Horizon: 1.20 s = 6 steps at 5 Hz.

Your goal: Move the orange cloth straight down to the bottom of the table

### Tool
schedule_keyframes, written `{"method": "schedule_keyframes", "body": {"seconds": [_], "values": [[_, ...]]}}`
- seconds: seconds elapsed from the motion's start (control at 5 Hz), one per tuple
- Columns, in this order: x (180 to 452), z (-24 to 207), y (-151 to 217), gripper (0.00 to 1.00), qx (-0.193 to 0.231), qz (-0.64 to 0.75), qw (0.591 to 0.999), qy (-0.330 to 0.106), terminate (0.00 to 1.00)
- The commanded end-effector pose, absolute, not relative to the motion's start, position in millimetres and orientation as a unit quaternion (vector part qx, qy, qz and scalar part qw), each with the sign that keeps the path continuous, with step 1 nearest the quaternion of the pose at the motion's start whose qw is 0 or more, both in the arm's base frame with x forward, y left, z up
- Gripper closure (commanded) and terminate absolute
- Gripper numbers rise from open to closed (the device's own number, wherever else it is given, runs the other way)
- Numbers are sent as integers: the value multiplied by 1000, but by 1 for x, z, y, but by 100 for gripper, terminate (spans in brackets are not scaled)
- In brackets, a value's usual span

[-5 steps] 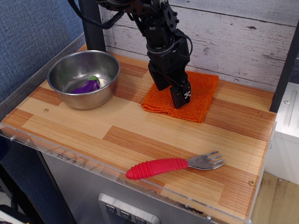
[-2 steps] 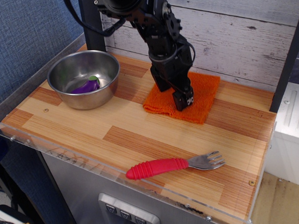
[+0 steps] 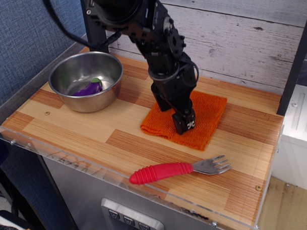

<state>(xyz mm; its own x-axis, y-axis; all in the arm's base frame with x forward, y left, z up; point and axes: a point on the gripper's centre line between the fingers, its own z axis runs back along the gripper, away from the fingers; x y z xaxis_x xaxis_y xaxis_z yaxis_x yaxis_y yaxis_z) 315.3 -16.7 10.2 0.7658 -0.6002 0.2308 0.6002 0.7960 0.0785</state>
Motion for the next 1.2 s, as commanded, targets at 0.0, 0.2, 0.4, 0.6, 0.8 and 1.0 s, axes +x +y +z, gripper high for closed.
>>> {"method": "schedule_keyframes", "body": {"seconds": [0.0,0.2,0.4,0.6,0.8,1.0], "values": [[286,7,-2,0,15,-331,936,-122,0],[274,11,4,0,27,-335,933,-125,0],[265,17,11,0,36,-327,935,-128,0],[254,21,26,0,49,-313,940,-126,0],[245,22,45,0,56,-289,948,-125,0],[243,26,59,0,63,-269,953,-126,0]]}}
